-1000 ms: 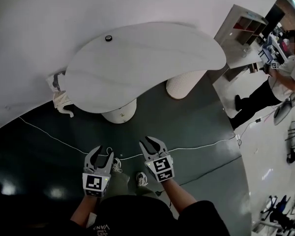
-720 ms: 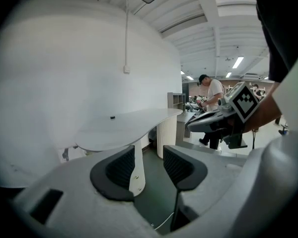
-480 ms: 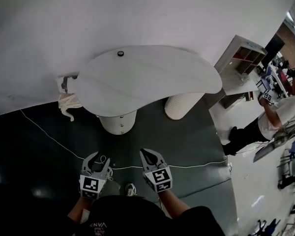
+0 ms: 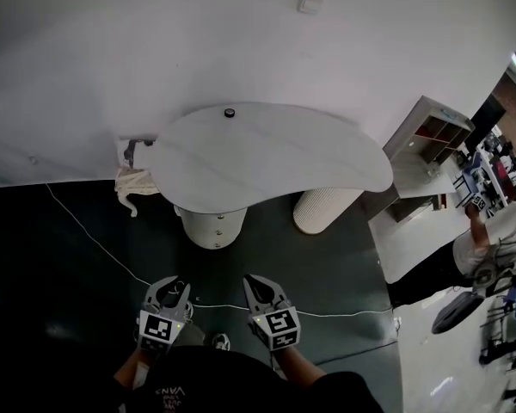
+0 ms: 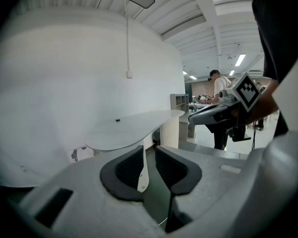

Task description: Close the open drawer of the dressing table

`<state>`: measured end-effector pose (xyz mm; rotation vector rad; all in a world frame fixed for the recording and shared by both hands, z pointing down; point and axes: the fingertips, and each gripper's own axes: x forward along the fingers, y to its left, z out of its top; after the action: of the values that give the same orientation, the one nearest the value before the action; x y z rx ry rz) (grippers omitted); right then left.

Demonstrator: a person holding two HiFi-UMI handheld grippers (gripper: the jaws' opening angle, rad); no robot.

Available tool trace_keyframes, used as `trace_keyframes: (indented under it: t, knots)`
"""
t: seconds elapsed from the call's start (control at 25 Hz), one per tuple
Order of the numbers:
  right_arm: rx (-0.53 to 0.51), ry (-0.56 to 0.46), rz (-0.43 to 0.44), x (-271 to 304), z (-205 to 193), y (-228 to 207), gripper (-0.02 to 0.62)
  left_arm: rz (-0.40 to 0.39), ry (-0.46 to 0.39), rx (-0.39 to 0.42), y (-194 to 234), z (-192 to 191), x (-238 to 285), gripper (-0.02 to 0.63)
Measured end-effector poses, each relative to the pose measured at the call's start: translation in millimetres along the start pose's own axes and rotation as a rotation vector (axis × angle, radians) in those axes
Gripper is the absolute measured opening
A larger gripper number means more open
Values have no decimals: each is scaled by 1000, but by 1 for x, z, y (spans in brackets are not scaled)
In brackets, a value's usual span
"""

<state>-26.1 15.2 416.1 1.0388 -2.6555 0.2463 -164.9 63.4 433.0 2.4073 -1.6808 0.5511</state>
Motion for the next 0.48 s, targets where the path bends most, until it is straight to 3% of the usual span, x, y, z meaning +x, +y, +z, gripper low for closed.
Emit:
trace_keyframes:
  t: [0.48]
  knots:
    - [-46,46,44,1,-2,11,3,49,21,-8,-1,0,-17,30]
